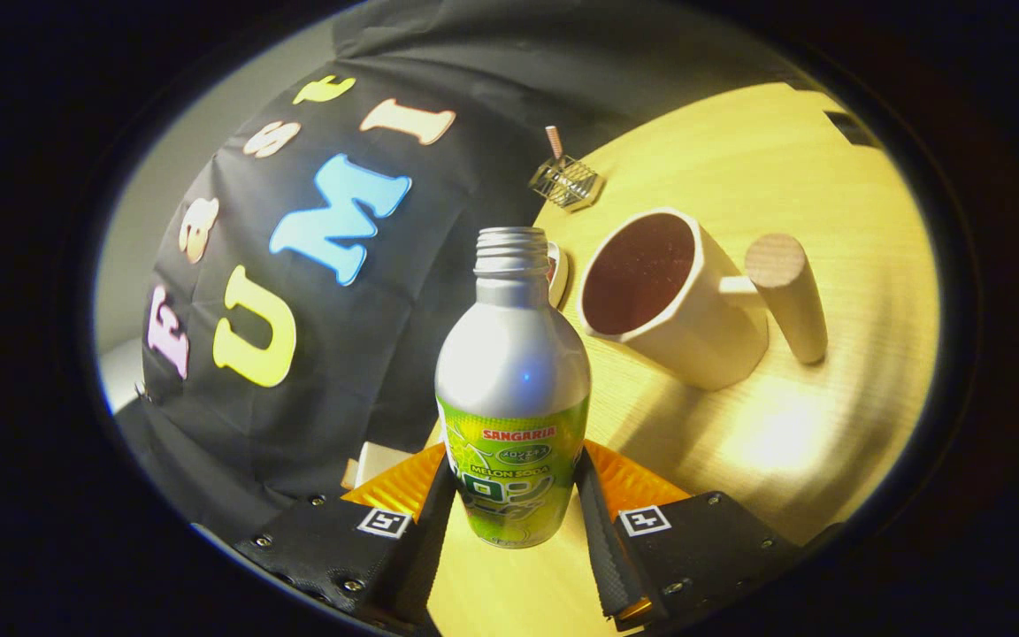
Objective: Take the bottle from table, then pour the juice into the cup, finally place the bottle on the coaster
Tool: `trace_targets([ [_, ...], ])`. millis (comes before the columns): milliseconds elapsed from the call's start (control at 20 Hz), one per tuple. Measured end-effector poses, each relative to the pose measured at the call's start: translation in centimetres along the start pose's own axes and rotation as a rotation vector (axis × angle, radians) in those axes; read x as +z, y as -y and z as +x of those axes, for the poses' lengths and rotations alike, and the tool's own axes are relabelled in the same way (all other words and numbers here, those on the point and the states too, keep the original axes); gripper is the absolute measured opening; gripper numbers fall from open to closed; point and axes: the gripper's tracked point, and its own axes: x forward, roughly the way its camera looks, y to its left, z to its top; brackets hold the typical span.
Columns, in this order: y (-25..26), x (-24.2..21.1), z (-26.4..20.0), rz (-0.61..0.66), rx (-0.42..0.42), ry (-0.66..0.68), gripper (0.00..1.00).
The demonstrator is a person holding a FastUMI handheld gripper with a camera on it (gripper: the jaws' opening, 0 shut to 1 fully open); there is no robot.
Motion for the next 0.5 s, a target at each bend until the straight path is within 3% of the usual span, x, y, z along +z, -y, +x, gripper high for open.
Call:
trace_targets([
  [500, -0.39, -0.05, 0.23, 0.185, 0.005, -0.034, 0.7],
])
